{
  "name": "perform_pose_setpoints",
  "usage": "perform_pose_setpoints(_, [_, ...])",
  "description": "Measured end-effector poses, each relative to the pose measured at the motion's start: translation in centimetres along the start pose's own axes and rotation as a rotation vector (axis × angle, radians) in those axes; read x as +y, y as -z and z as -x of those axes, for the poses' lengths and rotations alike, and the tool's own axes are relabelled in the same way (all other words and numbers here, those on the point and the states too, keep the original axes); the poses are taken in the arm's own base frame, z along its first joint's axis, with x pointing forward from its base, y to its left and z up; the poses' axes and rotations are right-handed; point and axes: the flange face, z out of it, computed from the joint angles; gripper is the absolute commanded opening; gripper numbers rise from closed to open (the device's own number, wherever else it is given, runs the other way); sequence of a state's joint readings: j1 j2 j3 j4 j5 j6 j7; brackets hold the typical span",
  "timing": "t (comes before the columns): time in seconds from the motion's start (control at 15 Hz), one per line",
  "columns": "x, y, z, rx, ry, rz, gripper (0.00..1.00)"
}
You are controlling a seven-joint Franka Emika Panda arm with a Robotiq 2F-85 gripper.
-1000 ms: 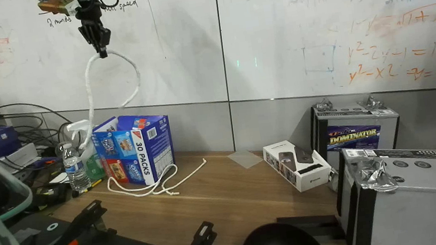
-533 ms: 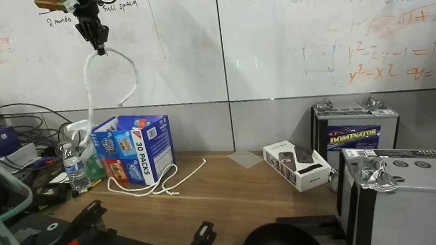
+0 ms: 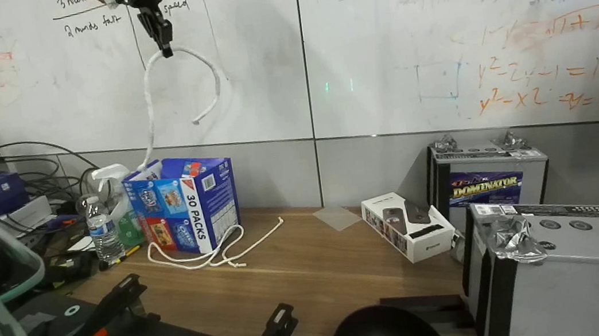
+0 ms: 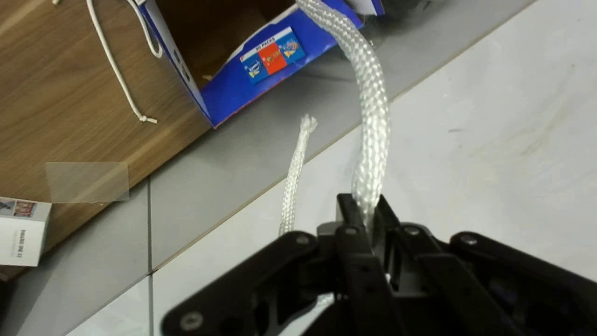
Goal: Put the ropes inside the blue box.
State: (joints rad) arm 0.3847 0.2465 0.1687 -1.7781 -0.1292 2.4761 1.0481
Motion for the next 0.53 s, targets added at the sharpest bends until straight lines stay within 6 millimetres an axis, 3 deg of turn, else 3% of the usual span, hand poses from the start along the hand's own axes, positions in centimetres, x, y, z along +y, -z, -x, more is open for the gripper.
perform_pose_setpoints(0.27, [0.8,-0.7,-0.9,0.114,-0.071,0.031,0.03])
perform_pose_setpoints(0.53, [1.1,-3.8,1.2,0.171,-0.071,0.097,0.03])
